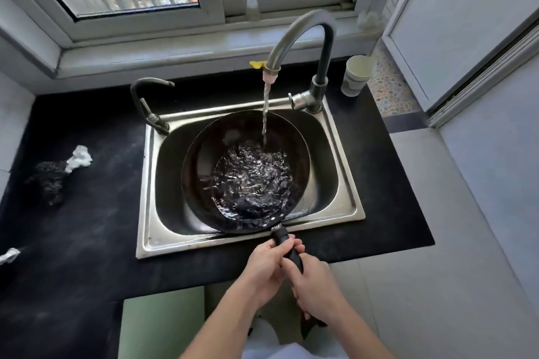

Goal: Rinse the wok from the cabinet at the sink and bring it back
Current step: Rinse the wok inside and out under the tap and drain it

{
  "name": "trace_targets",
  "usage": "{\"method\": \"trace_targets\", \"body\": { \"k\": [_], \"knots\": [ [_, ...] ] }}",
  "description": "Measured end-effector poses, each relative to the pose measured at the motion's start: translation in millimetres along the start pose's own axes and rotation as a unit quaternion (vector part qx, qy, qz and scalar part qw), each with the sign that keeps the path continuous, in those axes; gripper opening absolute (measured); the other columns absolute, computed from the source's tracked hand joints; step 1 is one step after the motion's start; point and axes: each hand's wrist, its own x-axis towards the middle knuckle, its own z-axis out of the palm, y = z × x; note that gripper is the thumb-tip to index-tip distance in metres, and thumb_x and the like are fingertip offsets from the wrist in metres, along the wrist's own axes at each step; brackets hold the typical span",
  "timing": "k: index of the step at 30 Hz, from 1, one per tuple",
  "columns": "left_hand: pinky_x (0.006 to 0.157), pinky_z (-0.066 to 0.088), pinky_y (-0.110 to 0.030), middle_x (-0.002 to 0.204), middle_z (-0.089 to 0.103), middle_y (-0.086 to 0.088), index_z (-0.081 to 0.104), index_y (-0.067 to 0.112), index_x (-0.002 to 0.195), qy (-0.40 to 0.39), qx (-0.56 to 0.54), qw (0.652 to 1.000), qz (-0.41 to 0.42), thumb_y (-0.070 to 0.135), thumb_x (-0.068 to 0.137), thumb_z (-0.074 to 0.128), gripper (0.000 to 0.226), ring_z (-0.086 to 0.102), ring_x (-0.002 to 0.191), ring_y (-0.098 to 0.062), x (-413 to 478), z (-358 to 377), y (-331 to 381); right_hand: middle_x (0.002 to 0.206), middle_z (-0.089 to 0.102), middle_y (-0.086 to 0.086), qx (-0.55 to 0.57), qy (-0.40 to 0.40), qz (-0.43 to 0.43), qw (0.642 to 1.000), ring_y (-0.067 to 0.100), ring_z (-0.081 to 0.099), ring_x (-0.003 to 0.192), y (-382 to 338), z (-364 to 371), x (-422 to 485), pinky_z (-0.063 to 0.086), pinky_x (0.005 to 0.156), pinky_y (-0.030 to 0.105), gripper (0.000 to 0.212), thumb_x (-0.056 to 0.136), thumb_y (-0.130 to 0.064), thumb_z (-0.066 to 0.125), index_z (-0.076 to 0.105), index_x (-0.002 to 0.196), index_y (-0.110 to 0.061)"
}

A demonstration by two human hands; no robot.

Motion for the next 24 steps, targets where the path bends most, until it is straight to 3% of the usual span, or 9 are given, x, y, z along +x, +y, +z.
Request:
{"method": "trace_targets", "body": {
  "k": [3, 7, 12, 18, 21, 24],
  "knots": [
    [0.088, 0.052, -0.034, 0.093, 0.071, -0.011, 0.063, -0.002, 0.109, -0.003, -0.002, 1.000, -0.001, 0.003, 0.092, 0.060, 0.018, 0.067, 0.089, -0.020, 5, 4, 2, 0.061, 0.067, 0.005, -0.035, 0.007, -0.009, 0.999, 0.015, 0.061, 0.050, 2, -4, 7, 0.057, 0.056, 0.040, 0.035, 0.096, -0.048, 0.050, 0.061, 0.081, -0.019],
    [0.094, 0.050, -0.038, 0.093, 0.072, -0.012, 0.064, -0.003, 0.109, 0.011, 0.008, 1.000, 0.009, 0.003, 0.092, 0.061, 0.018, 0.066, 0.091, -0.022, 3, -1, 4, 0.059, 0.064, 0.003, 0.005, -0.022, -0.003, 1.000, 0.015, 0.059, 0.040, -4, -3, 7, 0.050, 0.038, 0.032, 0.032, 0.098, -0.044, 0.050, 0.061, 0.084, -0.017],
    [0.099, 0.046, -0.042, 0.093, 0.072, -0.013, 0.064, -0.003, 0.109, 0.018, 0.024, 0.999, 0.025, 0.007, 0.089, 0.065, 0.023, 0.066, 0.091, -0.023, -4, -9, 4, 0.053, 0.060, 0.001, 0.059, -0.060, 0.016, 0.996, 0.018, 0.056, 0.040, -9, 3, 4, 0.048, 0.038, 0.031, 0.037, 0.098, -0.044, 0.051, 0.064, 0.088, -0.010],
    [0.086, 0.056, -0.034, 0.101, 0.071, -0.011, 0.065, -0.001, 0.119, -0.015, -0.047, 0.999, -0.007, 0.012, 0.082, 0.065, 0.039, 0.070, 0.088, -0.020, -19, -29, 6, 0.053, 0.056, -0.003, 0.106, -0.098, 0.027, 0.989, 0.014, 0.051, 0.039, -11, 13, -6, 0.043, 0.040, 0.029, 0.030, 0.091, -0.043, 0.062, 0.060, 0.081, -0.014],
    [0.076, 0.060, -0.030, 0.095, 0.071, -0.010, 0.062, -0.001, 0.121, -0.015, -0.058, 0.998, -0.010, 0.009, 0.080, 0.065, 0.042, 0.071, 0.082, -0.019, -22, -36, 10, 0.052, 0.054, -0.006, 0.087, -0.094, 0.020, 0.992, 0.007, 0.050, 0.039, -15, 21, -7, 0.041, 0.044, 0.031, 0.034, 0.080, -0.048, 0.069, 0.060, 0.078, -0.015],
    [0.074, 0.060, -0.030, 0.090, 0.071, -0.010, 0.061, -0.001, 0.115, -0.011, -0.034, 0.999, 0.003, 0.008, 0.075, 0.068, 0.041, 0.071, 0.079, -0.019, -24, -41, 12, 0.052, 0.049, -0.005, 0.137, -0.103, 0.028, 0.985, 0.009, 0.046, 0.037, -17, 30, -10, 0.039, 0.041, 0.030, 0.023, 0.083, -0.037, 0.071, 0.061, 0.078, -0.017]
  ]
}}
